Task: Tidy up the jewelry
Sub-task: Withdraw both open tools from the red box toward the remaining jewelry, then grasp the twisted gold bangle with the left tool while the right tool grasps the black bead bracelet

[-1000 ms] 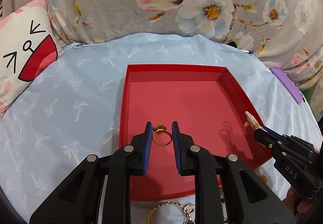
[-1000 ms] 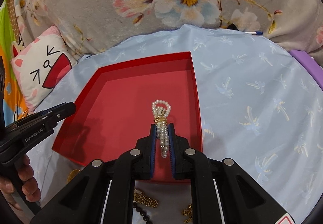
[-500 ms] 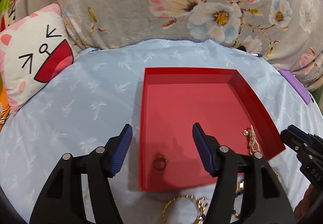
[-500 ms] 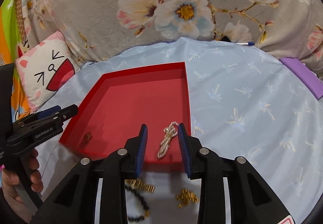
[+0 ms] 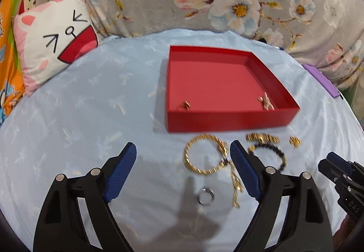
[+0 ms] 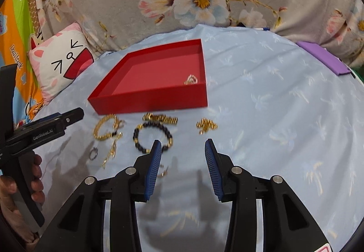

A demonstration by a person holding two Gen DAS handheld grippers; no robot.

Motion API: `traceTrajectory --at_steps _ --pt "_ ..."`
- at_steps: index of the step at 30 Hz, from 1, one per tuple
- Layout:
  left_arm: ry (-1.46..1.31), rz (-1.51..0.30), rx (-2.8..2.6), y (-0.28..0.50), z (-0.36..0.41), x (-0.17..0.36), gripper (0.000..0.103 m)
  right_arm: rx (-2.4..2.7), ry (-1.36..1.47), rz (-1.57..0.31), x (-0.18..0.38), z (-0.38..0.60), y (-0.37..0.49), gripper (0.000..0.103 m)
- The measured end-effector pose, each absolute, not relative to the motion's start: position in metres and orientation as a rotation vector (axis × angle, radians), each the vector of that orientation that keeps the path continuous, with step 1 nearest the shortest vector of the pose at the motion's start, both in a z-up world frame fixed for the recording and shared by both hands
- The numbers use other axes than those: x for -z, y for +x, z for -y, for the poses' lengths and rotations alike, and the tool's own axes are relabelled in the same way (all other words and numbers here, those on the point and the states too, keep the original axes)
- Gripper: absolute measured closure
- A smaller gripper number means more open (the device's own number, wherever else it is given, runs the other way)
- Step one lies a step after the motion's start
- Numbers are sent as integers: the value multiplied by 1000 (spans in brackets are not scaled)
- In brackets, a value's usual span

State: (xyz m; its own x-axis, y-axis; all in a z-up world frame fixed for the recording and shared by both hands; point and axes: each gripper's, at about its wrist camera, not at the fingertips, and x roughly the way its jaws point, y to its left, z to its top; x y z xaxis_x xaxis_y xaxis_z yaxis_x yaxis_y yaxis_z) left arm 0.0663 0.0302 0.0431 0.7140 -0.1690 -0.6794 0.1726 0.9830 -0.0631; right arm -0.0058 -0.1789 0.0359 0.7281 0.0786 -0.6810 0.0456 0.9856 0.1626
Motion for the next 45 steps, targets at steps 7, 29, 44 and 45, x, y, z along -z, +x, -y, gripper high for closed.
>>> traceTrajectory --at_steps 7,29,44,45 --pt "20 -808 190 67 -11 -20 13 -24 215 -784 -22 182 -17 63" --pt "-11 -899 170 102 -2 3 49 -54 191 -797 -21 172 8 63" --pt "-71 -840 221 78 -30 -31 49 -78 127 -894 -7 158 58 64" --pt "-68 -835 220 77 -32 -33 49 -78 119 -901 -5 157 60 65"
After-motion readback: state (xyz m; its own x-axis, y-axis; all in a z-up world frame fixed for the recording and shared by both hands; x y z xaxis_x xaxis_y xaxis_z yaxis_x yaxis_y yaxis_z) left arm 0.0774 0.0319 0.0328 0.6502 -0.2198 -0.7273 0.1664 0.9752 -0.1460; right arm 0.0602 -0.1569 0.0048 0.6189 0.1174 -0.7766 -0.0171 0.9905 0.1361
